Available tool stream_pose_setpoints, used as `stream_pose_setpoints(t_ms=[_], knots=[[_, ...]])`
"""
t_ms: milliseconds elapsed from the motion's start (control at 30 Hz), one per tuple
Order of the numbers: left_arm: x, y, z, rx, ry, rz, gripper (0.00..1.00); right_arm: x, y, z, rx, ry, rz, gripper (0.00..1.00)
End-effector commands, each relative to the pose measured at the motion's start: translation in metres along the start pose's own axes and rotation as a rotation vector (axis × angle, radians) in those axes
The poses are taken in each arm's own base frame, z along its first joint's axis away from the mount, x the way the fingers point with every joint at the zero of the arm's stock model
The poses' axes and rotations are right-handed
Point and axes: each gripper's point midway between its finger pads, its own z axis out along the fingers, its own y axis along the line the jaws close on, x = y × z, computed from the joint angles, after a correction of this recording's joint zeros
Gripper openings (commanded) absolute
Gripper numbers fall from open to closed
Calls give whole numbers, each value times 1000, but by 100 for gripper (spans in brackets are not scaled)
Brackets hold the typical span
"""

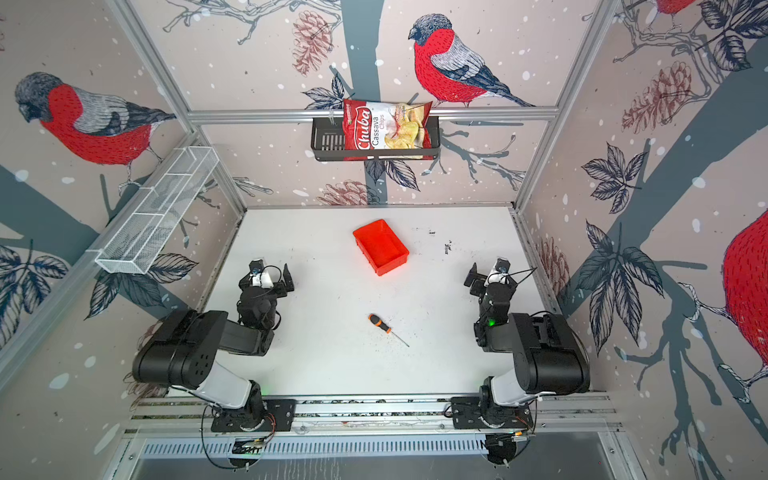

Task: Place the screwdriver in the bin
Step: 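Raise both grippers from rest and move them toward the screwdriver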

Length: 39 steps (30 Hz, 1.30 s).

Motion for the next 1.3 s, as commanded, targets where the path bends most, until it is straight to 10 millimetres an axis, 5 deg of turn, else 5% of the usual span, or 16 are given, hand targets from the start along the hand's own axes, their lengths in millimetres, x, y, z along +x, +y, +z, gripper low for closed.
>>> stream_pose_setpoints(t_ms=[0, 800, 1267], knots=[[-5, 3, 0, -13, -18, -8, 99, -10, 0, 0, 5, -38, 0, 100], [-4, 2, 0, -11, -16, -8, 99, -10, -1, 0, 6, -39, 1, 99], [-26, -10, -13, 47, -59, 27, 99, -26, 44, -10, -179, 1, -132, 100]])
